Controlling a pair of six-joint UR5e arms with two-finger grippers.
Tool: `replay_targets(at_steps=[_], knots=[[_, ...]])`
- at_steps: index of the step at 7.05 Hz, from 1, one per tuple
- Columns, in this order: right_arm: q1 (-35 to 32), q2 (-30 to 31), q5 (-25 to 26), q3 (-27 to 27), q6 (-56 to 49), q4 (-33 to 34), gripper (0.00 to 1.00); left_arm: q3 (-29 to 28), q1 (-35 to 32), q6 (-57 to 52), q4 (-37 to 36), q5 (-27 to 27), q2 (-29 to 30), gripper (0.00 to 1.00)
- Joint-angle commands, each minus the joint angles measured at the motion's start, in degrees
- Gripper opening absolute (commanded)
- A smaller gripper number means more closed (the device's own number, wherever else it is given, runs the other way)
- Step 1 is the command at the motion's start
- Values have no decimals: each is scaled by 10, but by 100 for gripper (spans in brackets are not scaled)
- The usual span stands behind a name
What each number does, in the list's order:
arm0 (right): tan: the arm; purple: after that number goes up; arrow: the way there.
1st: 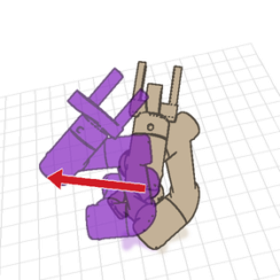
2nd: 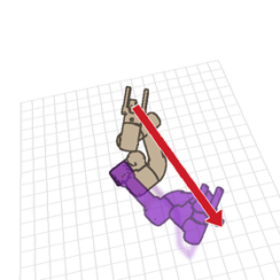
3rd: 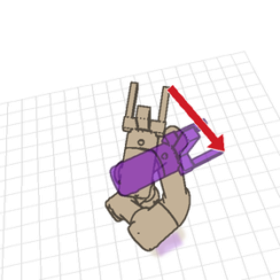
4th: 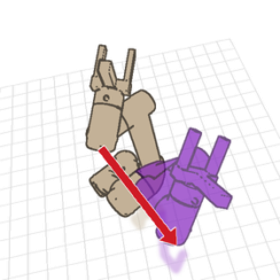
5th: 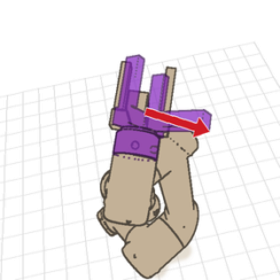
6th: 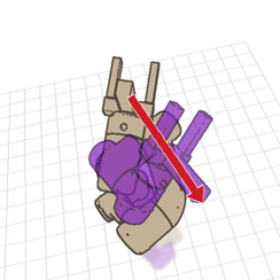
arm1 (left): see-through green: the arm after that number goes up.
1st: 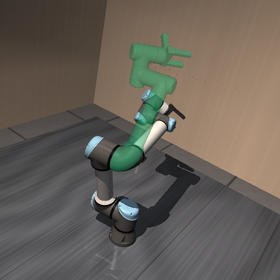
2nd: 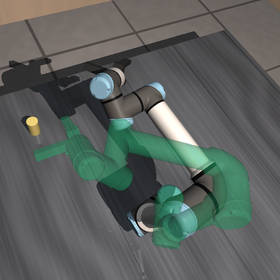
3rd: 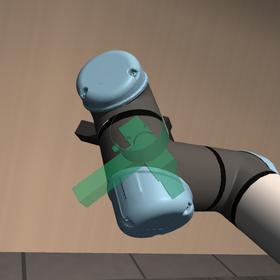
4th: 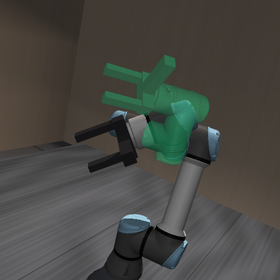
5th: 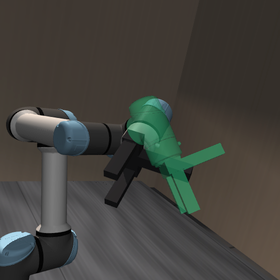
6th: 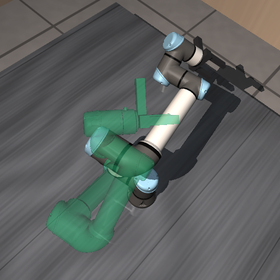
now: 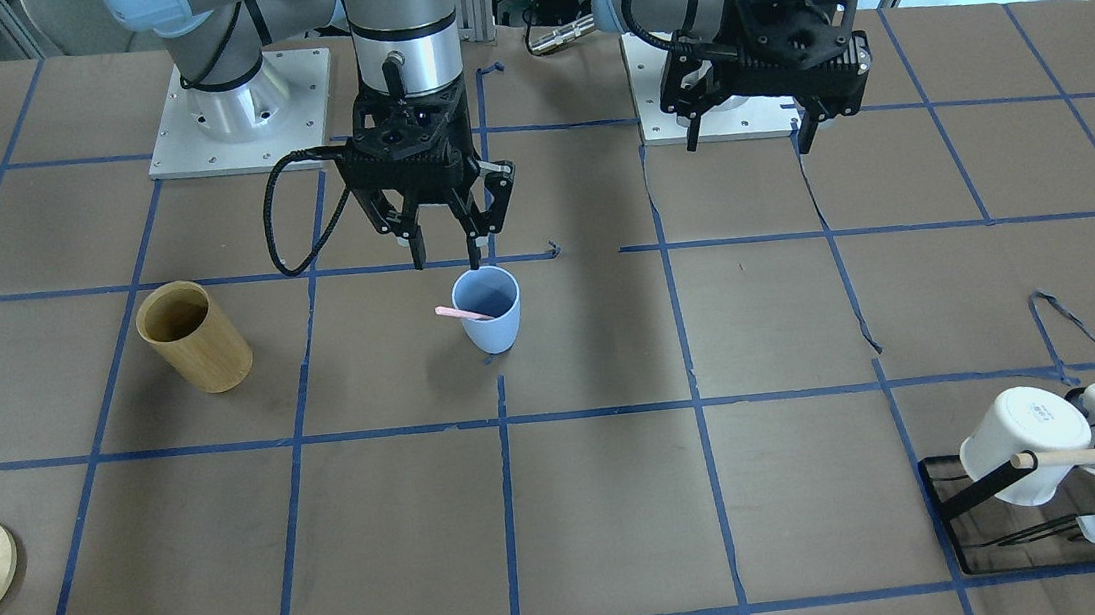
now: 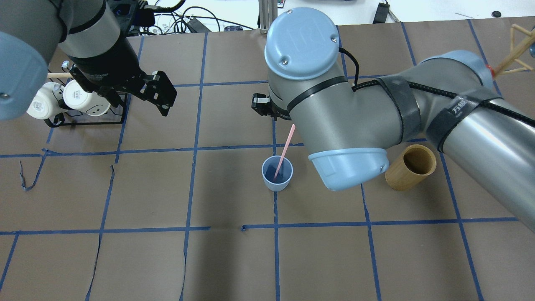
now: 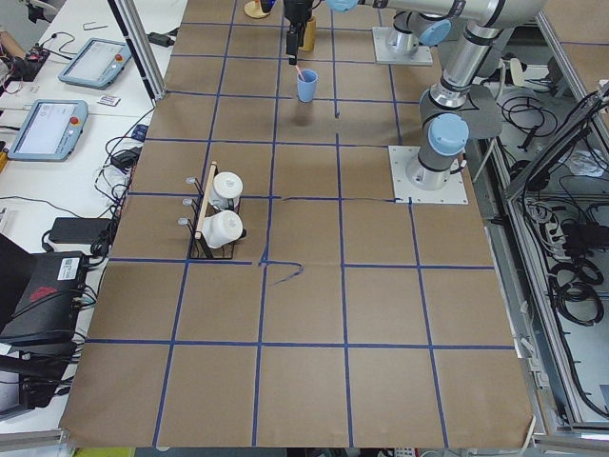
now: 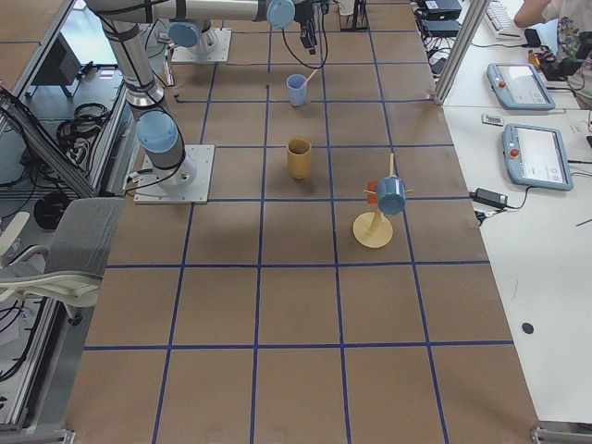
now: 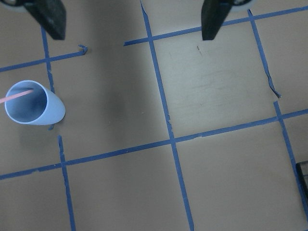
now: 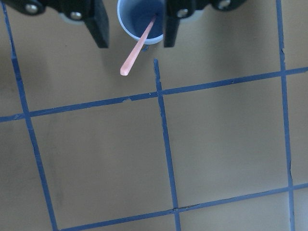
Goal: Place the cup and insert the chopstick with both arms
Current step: 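Open the right gripper to release the chopstick and lift away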
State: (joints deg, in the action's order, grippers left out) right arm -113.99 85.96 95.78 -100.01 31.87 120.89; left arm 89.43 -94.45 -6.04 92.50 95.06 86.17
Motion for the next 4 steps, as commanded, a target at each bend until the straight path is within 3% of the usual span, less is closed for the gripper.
replay_targets(at_steps=[1,4], knots=[[12,3,1,23,-29,-27,100,-7,3,78,101,6,-23,100],[73,3,16,100,-93,-163,100,1,4,89,101,3,-27,100]])
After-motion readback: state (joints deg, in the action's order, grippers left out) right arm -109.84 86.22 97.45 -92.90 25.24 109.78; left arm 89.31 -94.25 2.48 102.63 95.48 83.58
